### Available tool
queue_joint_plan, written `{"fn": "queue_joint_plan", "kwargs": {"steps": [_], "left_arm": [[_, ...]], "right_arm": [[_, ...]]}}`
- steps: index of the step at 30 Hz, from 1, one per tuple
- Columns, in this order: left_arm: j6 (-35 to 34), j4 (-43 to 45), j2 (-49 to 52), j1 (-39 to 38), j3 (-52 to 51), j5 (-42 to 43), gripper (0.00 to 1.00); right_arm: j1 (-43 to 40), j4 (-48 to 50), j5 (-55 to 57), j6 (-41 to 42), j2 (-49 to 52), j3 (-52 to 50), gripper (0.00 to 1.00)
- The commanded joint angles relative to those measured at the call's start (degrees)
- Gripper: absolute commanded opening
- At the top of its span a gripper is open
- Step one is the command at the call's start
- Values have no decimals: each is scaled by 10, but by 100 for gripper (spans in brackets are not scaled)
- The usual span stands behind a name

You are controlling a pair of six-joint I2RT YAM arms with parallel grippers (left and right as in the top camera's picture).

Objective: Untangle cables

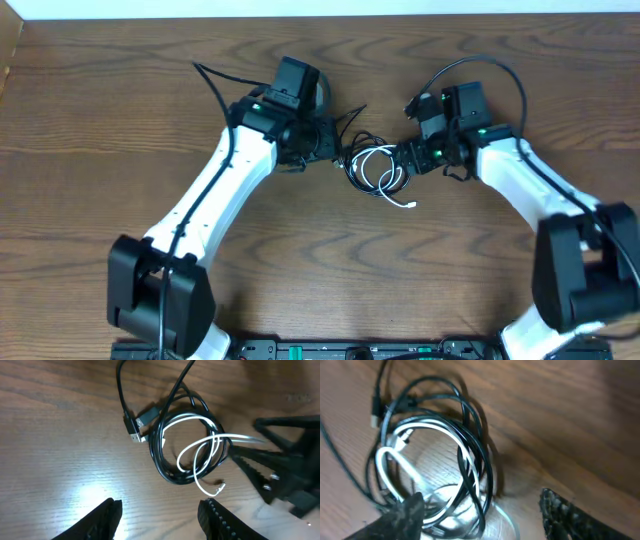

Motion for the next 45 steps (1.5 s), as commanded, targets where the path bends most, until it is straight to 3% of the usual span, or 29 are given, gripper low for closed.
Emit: {"fn": "queue_joint_plan", "kwargs": {"steps": [1,5,6,17,30,34,37,42,45], "left_arm": [[-3,16,16,-5,-4,-4,54],[-16,32,23,-10,-4,-3,54],[-21,36,25,-12,-4,-3,54],[-18,71,31,-38,-4,-10,54],[6,93,31,-38,-4,-5,56],[84,128,31,-38,-4,104,58],[107,156,32,-38,-4,162,65],[163,182,38,-40,-4,283,66],[164,167,40,-40,-4,296,66]], "right_arm": [[4,25,-19,-18,44,0,54],[-4,36,-19,38,36,6,3],[-8,32,-20,64,26,11,1],[-27,-114,-84,220,-218,101,1],[-36,-111,-66,337,-400,139,1],[-36,-116,-67,337,-410,147,1],[-36,-137,-71,337,-407,147,1],[-36,-154,-70,337,-406,147,1],[-36,-160,-61,337,-404,147,1]]}}
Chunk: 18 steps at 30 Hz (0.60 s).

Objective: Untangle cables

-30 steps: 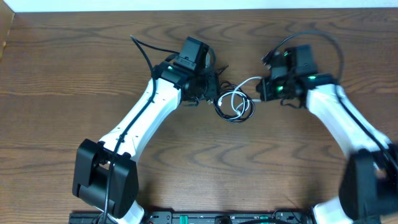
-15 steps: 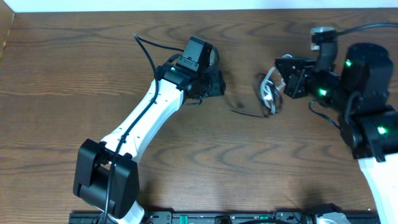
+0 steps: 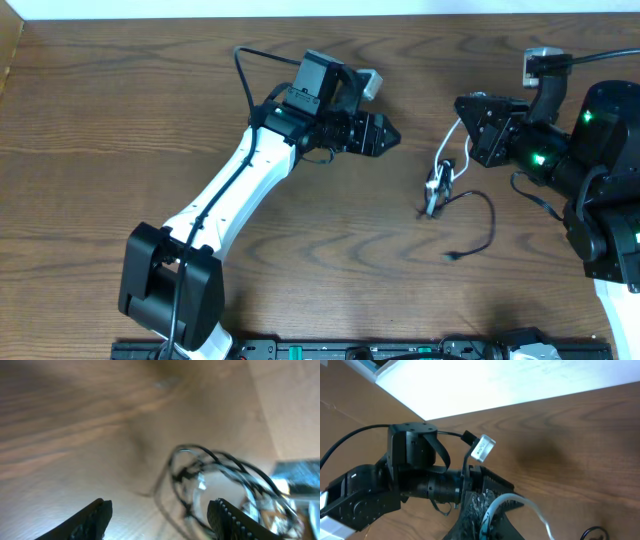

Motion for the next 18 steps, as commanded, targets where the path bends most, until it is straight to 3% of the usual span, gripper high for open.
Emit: {"fn": "queue_joint_plan", "kwargs": {"steps": [1,12,18], "left_arm": [[37,-24,14,-2,-2,75,66],[38,-71,13,-1,-2,25,66],[111,-70,13,-14,-2,25,67]], "right_arm": [[-3,-9,17,6,0,10,1],[-3,-24,18,60,92,10,1],[-3,-24,9,60,130,10,1]]}}
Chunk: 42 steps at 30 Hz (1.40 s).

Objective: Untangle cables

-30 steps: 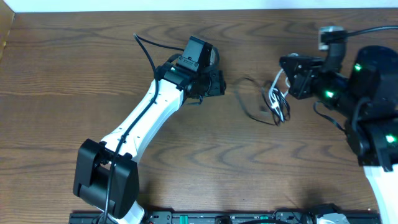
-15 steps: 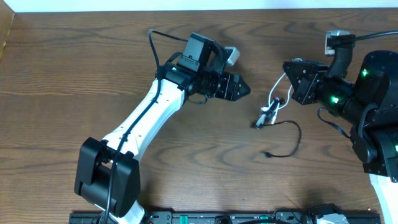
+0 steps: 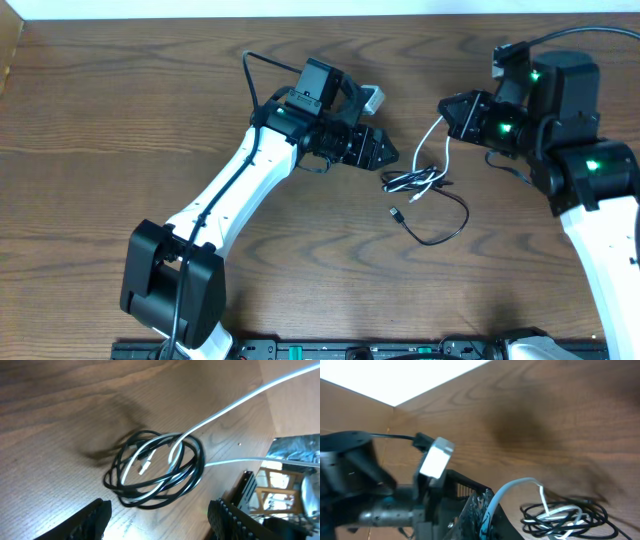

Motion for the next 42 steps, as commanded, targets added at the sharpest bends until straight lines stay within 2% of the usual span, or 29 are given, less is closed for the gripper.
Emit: {"fn": "queue_joint_plan", "kwargs": {"steps": [1,3,7,17,26,29,33,38,40,42], "left_arm": [[70,0,7,-16,-2,-6,67],[92,0,7,-30,-2,-22,68],[91,-1,9,-61,-2,-119,67],[91,5,9,-96,-3,-232,66],[98,25,13,-100,-5,-197,66],[111,26,20,-100,-6,-172,62],[111,34,43,-100,-6,-171,61],[110,45,84,-100,-6,-129,61],[106,54,94,-100,-6,-120,52],[100,59,100,-100,-6,-121,49]], "right_arm": [[-3,2,-14,10,11,10,1],[-3,3,-17,10,17,10,1],[-3,7,-20,10,17,10,1],[-3,9,-30,9,17,10,1],[-3,13,-30,5,17,10,1],[-5,13,-30,5,17,10,1],[-5,13,-30,5,17,10,1],[-5,12,-30,1,18,10,1],[-5,12,-30,1,18,10,1],[-5,10,-30,1,18,10,1]]}}
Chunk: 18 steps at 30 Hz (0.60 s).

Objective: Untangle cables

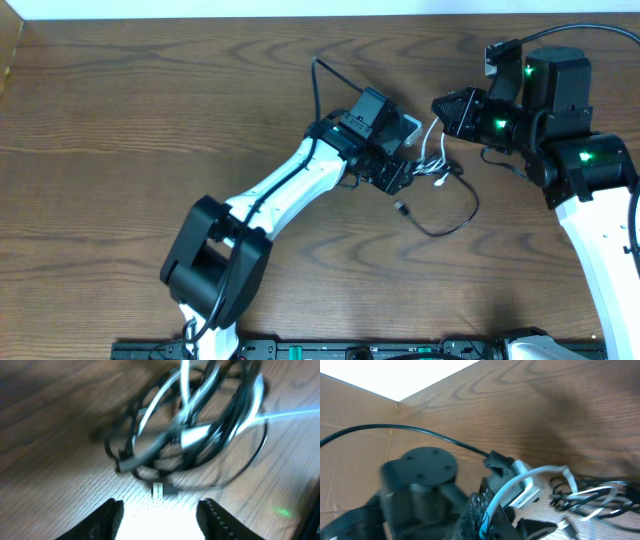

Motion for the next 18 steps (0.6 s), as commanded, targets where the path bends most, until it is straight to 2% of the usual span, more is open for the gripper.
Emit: {"fn": "queue_joint_plan", "kwargs": {"steps": [1,8,12,18], "left_arm": [[-1,7,11,-1,-5,24,46],[-25,26,10,-1,-5,25,45],[-24,42,7,5,-4,18,57],[-14,62,-2,34,-4,19,64]], "right_arm": [[-5,-1,-6,-2,1,10,1],[-5,-5,-6,-4,1,10,1],[-5,-6,-6,-9,1,10,1],[-5,-13,-6,-24,1,10,1]]}}
